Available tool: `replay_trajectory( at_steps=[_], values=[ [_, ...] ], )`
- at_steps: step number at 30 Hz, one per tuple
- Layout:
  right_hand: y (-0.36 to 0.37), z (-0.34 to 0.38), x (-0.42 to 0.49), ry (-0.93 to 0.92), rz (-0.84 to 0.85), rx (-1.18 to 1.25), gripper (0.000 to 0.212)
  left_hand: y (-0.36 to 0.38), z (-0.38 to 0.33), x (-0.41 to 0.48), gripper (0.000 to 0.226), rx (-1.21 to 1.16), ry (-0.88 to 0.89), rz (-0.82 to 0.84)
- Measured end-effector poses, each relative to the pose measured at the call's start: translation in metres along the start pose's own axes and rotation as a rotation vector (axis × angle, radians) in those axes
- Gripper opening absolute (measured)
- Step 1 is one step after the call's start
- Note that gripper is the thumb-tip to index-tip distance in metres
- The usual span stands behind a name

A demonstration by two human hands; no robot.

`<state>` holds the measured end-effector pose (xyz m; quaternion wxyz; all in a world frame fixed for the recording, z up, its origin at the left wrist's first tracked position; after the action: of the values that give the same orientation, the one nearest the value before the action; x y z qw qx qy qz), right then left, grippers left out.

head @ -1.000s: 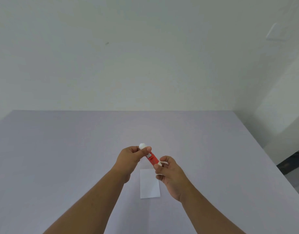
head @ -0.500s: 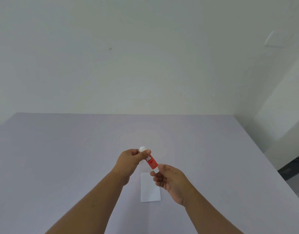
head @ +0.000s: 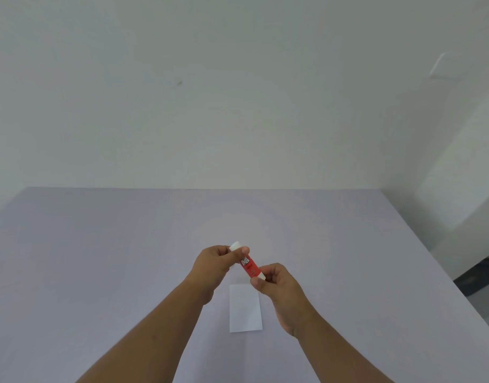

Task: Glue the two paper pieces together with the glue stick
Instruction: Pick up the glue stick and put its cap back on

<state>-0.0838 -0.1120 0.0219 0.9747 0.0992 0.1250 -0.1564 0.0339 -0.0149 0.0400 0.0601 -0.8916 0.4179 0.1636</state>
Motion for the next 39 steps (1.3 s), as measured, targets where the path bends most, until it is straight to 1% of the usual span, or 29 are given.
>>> replay_trajectory(
  at_steps=[2,5,6,7,10,11,13,16,17,18,21,23,25,28,29,31,34,36,39],
  values=[
    [0.003,-0.001,0.002,0.017,0.028,0.027,0.018,0.0,-0.001,0.0,0.034,0.003,0.001,0.001],
    [0.011,-0.008,0.002,0.097,0.117,0.282,0.019,-0.002,-0.003,0.0,0.033,0.007,0.001,-0.009],
    [0.01,-0.009,0.001,0.097,0.122,0.315,0.02,-0.003,-0.003,0.0,0.032,0.007,-0.002,-0.013],
    [0.009,-0.008,0.001,0.078,0.113,0.285,0.02,-0.003,-0.003,0.0,0.033,0.007,-0.002,-0.015],
    [0.002,-0.002,0.002,0.021,0.016,-0.002,0.015,-0.001,-0.004,-0.001,0.033,0.01,-0.002,-0.005],
    [0.0,-0.001,0.002,0.021,-0.017,-0.063,0.017,0.001,-0.004,-0.001,0.033,0.016,-0.001,0.0],
    [0.0,-0.001,0.003,0.042,-0.016,-0.058,0.021,0.002,-0.006,-0.001,0.034,0.026,0.0,-0.003],
    [0.007,-0.008,0.003,0.089,0.08,0.168,0.02,-0.002,-0.006,-0.001,0.031,0.035,-0.004,-0.029],
    [0.006,-0.007,0.002,0.081,0.087,0.199,0.019,-0.003,-0.006,-0.001,0.029,0.037,-0.006,-0.031],
    [0.004,-0.006,0.002,0.06,0.076,0.173,0.018,-0.003,-0.006,-0.001,0.028,0.039,-0.006,-0.029],
    [-0.001,0.0,0.002,-0.003,-0.003,-0.024,0.011,-0.001,-0.005,-0.001,0.03,0.038,-0.008,-0.022],
    [-0.002,0.001,0.002,-0.012,-0.045,-0.078,0.016,0.0,-0.004,0.0,0.032,0.04,-0.013,-0.023],
    [0.0,0.0,0.004,0.009,-0.021,-0.023,0.021,0.0,-0.004,0.0,0.031,0.035,-0.014,-0.022],
    [0.008,-0.008,0.006,0.069,0.1,0.234,0.019,-0.002,-0.004,0.001,0.029,0.031,-0.016,-0.028],
    [0.008,-0.008,0.005,0.079,0.116,0.28,0.017,-0.004,-0.004,0.001,0.03,0.033,-0.019,-0.035],
    [0.006,-0.009,0.005,0.083,0.108,0.211,0.014,-0.006,-0.002,0.001,0.03,0.044,-0.029,-0.045],
    [-0.001,-0.005,0.004,0.068,-0.01,-0.106,0.013,-0.004,0.002,0.0,0.03,0.048,-0.053,-0.046],
    [-0.004,-0.001,0.003,0.04,-0.106,-0.266,0.016,-0.004,0.006,0.0,0.039,0.027,-0.072,-0.073],
    [-0.004,0.002,0.004,-0.006,-0.178,-0.389,0.019,-0.005,0.007,0.0,0.053,0.007,-0.086,-0.119]
  ],
)
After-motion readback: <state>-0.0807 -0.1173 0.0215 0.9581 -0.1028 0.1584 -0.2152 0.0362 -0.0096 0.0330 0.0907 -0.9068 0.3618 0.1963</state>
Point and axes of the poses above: each hand's wrist, its own x-axis towards the middle knuckle, its own y-axis out of the palm, z = x × y, the point moved 9 cm from there along x, towards the middle knuckle, and after that the axes turned 11 degrees about z, right-handed, at the moved point
